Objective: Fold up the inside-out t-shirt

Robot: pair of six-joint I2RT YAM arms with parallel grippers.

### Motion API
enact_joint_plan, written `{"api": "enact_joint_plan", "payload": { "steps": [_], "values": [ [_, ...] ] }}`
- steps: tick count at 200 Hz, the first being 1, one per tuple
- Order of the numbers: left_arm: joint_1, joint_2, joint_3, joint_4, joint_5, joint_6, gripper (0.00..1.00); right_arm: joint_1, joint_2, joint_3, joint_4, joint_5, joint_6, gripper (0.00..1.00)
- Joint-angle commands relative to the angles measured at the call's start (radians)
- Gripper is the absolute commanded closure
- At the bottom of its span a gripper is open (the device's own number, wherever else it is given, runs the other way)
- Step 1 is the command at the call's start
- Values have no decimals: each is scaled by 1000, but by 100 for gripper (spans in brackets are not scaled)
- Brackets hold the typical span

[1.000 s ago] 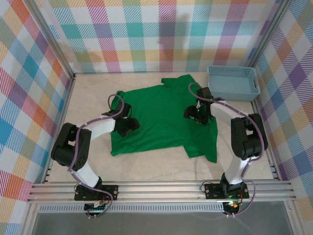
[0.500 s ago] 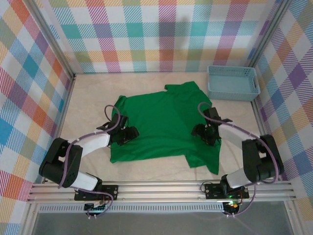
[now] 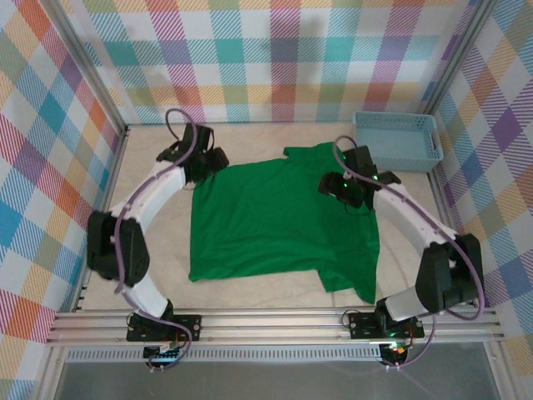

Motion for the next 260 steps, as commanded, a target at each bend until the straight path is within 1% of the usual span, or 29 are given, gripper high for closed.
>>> {"api": "enact_joint_plan", "payload": {
  "steps": [1,26,42,60,83,107,124,144,157,191,229,260],
  "values": [
    [40,154,147,-121,-59,70,32,27,133,113,11,-42,-112,24],
    [50,356,394,-199,-87,155,33,36,256,226,39,-80,-164,25],
    [58,465,535,-251,-93,193,35,37,325,283,47,-84,-182,25],
    [64,551,621,-275,-88,227,36,36,404,349,45,-93,-199,26],
    [64,621,680,-299,-67,262,36,36,500,437,24,-107,-211,26],
    [64,652,682,-302,-43,285,37,36,603,520,-6,-110,-221,26],
    [65,663,681,-316,-52,293,38,36,658,564,-36,-87,-220,25],
    [68,675,676,-336,-74,290,42,28,711,604,-95,-33,-194,25],
    [79,679,662,-337,-78,272,45,14,733,608,-119,-24,-164,26],
    [126,675,626,-335,-65,212,61,-22,753,576,-152,-2,-107,27],
    [162,631,557,-293,-43,181,74,-43,750,537,-160,32,-84,28],
    [188,603,535,-275,-24,158,84,-48,745,506,-155,47,-83,29]
  ]
}}
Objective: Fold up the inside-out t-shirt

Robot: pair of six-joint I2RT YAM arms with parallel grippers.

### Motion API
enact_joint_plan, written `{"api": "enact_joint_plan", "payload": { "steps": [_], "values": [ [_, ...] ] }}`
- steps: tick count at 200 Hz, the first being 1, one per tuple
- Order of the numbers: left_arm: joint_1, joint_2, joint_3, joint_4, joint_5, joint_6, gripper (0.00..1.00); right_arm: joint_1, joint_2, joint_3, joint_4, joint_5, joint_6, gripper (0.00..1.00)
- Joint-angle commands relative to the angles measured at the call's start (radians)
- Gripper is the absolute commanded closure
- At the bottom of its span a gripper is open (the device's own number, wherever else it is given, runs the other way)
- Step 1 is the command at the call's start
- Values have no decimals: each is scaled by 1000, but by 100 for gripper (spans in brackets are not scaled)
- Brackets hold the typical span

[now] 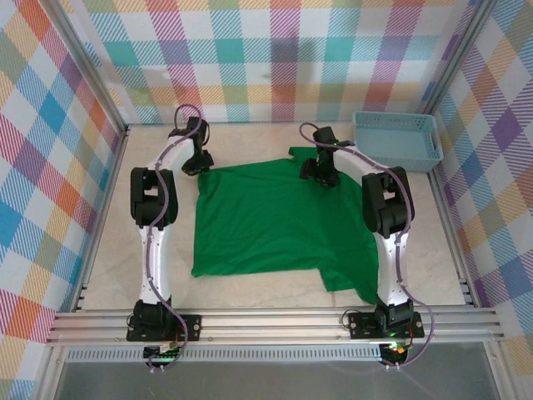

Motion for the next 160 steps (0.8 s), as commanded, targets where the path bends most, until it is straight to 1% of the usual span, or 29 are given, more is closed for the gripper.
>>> {"api": "enact_joint_plan", "payload": {
  "steps": [1,28,48,75,105,119,140,151,160],
  "values": [
    [26,-53,-31,4,17,-34,84,-15,13,-62,-77,50,22,29],
    [76,-102,-95,68,97,-97,92,-15,-6,-103,-68,62,20,29],
    [114,-157,-167,129,144,-140,95,-15,-26,-143,-53,61,21,30],
    [148,-234,-249,220,212,-175,95,-16,-45,-180,-34,56,26,30],
    [153,-293,-306,304,281,-191,95,-15,-54,-189,-22,55,22,30],
    [156,-318,-337,360,336,-218,96,-15,-61,-191,-17,51,20,30],
    [167,-353,-402,498,441,-273,95,-16,-72,-198,-5,43,17,30],
    [170,-357,-411,570,499,-295,94,-15,-76,-201,-1,39,16,30],
    [169,-353,-401,585,523,-312,94,-15,-75,-201,-1,39,16,30]
  ]
}}
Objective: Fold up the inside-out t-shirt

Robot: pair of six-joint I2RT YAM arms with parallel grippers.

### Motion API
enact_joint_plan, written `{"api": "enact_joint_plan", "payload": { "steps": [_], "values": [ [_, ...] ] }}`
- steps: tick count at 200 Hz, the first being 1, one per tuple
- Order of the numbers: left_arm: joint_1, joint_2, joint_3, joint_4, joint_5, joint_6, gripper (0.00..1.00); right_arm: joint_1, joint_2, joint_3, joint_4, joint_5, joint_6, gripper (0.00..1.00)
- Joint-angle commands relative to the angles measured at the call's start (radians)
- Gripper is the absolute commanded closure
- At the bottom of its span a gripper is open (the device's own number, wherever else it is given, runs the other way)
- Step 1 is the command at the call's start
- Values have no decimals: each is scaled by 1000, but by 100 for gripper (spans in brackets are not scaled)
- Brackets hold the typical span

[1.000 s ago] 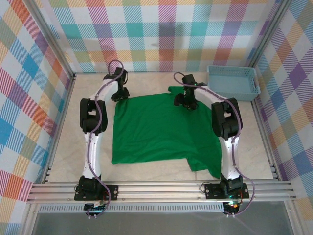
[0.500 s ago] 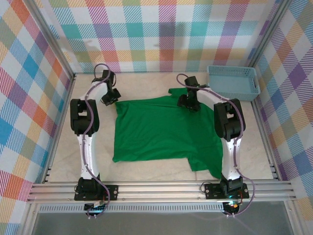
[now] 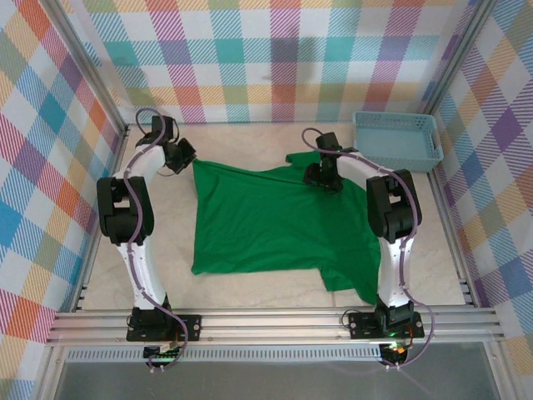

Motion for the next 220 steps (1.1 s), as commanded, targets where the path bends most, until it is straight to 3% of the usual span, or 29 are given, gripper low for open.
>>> {"api": "enact_joint_plan", "payload": {
  "steps": [1,50,85,112,153,220],
  "values": [
    [24,-34,-10,173,126,-75,94,-15,13,-48,-89,9,13,30],
    [26,0,23,245,247,-126,94,-14,1,-62,-49,-11,0,30],
    [27,-14,3,207,216,-102,94,-15,-82,-52,32,-26,-63,30],
    [22,-20,-37,205,222,-104,95,-14,-65,75,28,-27,-143,30],
    [-10,-77,-167,254,225,-128,96,-14,80,335,-55,10,-218,30],
    [-39,-161,-264,263,195,-117,97,-29,345,733,-227,237,-350,28]
  ]
}}
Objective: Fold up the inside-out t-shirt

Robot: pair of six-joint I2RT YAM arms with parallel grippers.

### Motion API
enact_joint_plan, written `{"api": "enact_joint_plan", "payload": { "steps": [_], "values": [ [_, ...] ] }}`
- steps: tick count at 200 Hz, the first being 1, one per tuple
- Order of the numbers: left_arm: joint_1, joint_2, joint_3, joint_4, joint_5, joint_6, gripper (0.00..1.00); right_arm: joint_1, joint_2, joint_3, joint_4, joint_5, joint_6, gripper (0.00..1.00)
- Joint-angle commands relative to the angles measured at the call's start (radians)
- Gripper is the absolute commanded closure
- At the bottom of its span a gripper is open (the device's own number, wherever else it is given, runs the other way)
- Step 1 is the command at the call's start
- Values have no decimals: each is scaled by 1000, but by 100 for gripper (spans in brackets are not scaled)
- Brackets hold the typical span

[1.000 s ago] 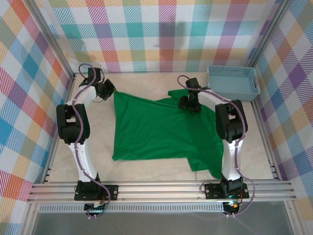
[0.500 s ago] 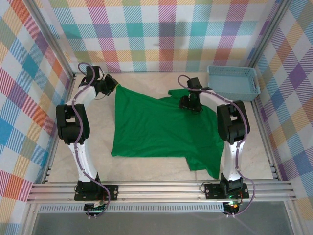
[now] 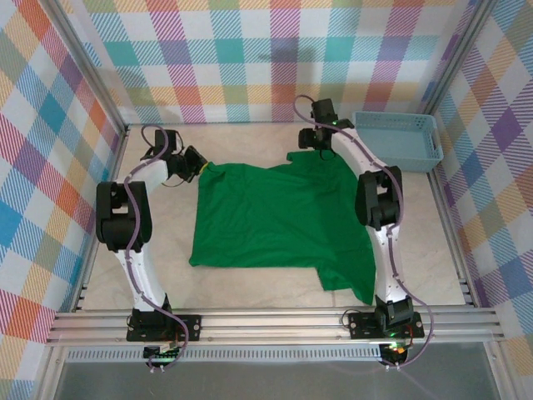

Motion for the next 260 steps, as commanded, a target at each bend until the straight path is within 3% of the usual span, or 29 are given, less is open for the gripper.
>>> {"api": "enact_joint_plan", "payload": {
  "steps": [1,80,183,230,260],
  "values": [
    [-6,-66,-23,33,-4,7,97,-19,56,91,-109,108,-71,28],
    [-5,-96,-99,66,-1,5,98,-37,252,390,-245,131,-171,26],
    [-3,-228,-188,87,-15,-16,99,-43,307,444,-456,106,-143,30],
    [-3,-240,-212,92,-4,-16,100,-60,197,242,-402,34,-83,62],
    [2,-252,-230,88,-12,-13,100,-60,170,208,-377,28,-71,89]
  ]
}}
